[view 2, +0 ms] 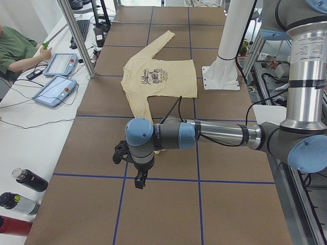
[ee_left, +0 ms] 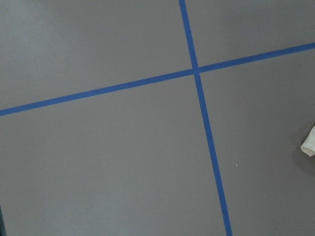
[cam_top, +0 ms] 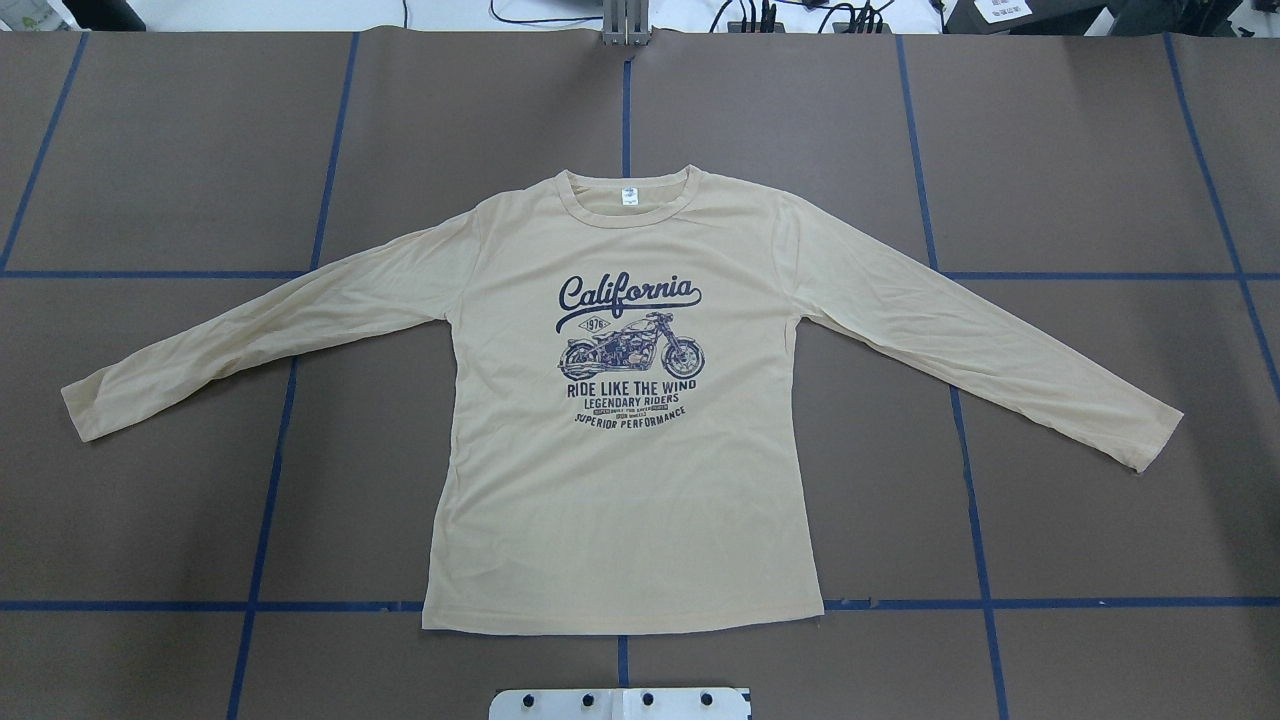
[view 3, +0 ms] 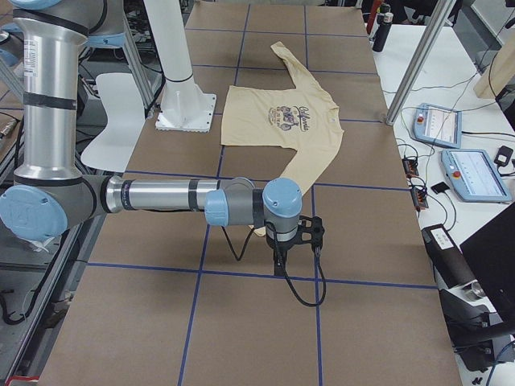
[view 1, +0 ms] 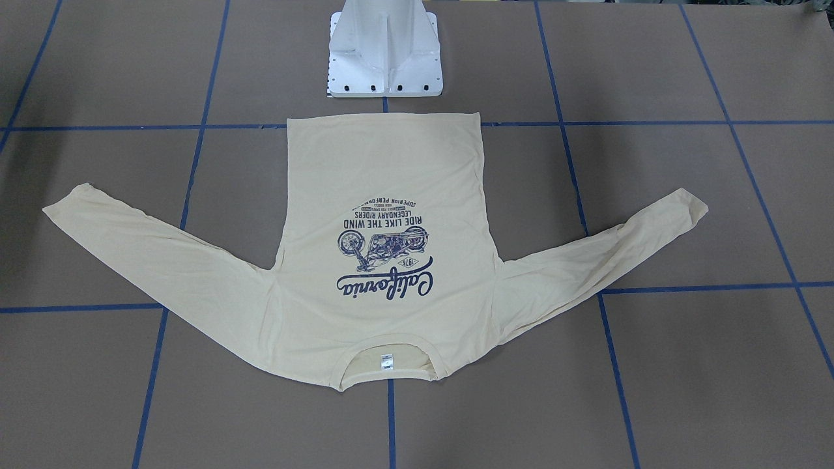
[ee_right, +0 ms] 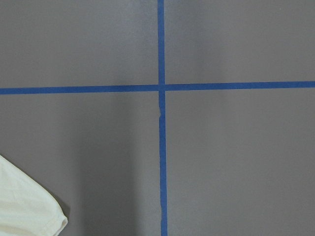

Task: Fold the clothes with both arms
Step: 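Move the right gripper toward the sleeve cuff nearest it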

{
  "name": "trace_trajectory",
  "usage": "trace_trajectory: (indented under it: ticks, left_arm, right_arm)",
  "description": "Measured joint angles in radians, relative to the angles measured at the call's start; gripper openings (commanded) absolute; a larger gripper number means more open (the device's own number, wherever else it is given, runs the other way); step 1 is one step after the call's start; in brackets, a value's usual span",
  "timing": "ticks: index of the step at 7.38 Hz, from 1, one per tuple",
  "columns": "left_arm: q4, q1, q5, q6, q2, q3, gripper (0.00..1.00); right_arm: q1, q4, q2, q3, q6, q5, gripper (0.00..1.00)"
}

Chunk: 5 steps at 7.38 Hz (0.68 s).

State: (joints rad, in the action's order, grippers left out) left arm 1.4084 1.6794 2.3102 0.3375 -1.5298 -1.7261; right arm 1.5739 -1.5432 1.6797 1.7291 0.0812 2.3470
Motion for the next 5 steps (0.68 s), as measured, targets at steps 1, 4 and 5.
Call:
trace_trajectory:
  ticks: [1, 4, 5]
  left_arm:
    - [-0.001, -0.001, -0.021, 0.0, 0.0, -0.014, 1.0]
    - [0.001, 0.0, -0.063, -0.006, -0.009, -0.062, 1.0]
    - [0.003, 0.001, -0.042, -0.003, -0.007, -0.079, 1.0]
  right_arm:
    - [0.0, 0.0, 0.0, 0.001, 0.0, 0.0, 1.0]
    - [0.0, 0.0, 0.0, 0.001, 0.0, 0.0, 1.0]
    - [0.0, 0.0, 0.0, 0.001, 0.0, 0.0, 1.0]
